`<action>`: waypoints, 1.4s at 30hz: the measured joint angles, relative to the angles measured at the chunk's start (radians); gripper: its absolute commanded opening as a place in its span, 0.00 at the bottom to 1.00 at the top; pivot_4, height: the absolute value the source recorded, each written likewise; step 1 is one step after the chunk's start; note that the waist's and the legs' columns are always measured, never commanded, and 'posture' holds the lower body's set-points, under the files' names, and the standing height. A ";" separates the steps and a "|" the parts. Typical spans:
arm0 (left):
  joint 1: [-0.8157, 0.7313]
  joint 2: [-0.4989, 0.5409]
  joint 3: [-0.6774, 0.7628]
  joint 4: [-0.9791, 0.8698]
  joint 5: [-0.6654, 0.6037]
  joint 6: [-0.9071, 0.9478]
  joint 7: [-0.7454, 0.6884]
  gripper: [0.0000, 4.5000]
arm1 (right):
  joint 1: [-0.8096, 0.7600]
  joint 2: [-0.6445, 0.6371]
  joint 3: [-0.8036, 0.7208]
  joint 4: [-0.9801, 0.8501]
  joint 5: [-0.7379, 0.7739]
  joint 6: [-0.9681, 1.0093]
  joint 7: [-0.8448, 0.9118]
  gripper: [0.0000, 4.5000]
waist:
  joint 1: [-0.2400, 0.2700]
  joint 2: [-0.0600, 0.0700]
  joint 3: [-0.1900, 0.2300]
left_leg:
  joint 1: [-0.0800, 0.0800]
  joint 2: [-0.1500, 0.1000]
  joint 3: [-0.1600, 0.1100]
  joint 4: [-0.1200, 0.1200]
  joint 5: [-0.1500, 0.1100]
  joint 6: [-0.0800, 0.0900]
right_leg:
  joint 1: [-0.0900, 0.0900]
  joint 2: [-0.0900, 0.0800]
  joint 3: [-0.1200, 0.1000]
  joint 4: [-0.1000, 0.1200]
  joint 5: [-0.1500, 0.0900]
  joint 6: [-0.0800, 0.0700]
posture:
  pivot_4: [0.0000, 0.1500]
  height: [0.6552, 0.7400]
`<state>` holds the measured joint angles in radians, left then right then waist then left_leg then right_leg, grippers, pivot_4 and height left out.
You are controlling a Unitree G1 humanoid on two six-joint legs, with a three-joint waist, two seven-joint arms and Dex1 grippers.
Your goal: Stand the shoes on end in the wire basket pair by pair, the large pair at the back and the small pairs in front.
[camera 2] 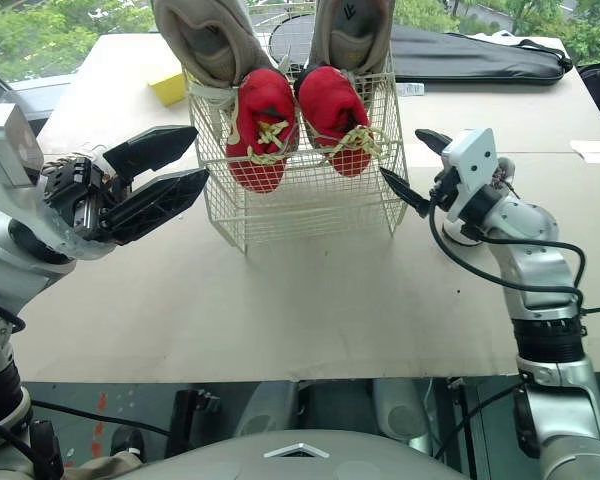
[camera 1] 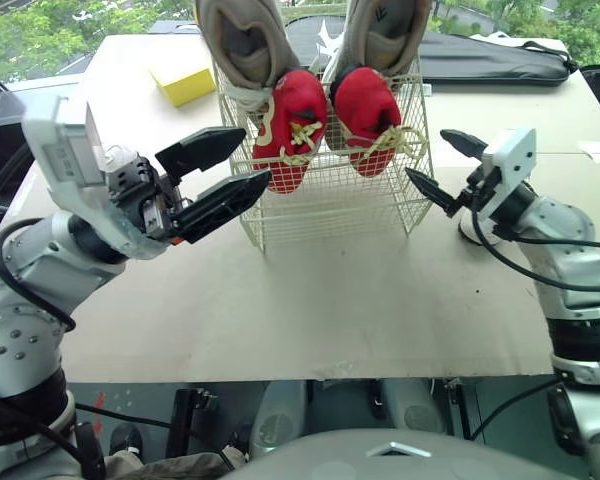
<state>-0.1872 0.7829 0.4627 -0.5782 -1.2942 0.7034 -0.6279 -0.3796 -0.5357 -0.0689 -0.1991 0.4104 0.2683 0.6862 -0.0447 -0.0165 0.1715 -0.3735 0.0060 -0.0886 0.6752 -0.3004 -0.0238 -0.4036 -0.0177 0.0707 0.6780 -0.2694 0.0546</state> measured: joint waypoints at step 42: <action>-0.183 0.252 0.020 1.343 0.865 -0.437 -0.136 1.00 | 0.200 -0.266 -0.110 -0.573 0.456 0.291 0.182 0.99 | 0.017 -0.007 0.000 | -0.009 -0.002 -0.003 -0.005 0.000 0.000 | -0.007 -0.004 -0.006 -0.006 0.000 0.000 | 1.00 1.00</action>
<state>-0.3697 1.0348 0.4823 0.7647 -0.4295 0.2662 -0.7637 -0.1792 -0.8018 -0.1793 -0.7721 0.8661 0.5592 0.8678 -0.0275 -0.0239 0.1720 -0.3824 0.0041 -0.0916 0.6698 -0.3002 -0.0241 -0.4107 -0.0221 0.0645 0.6722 -0.2695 0.0547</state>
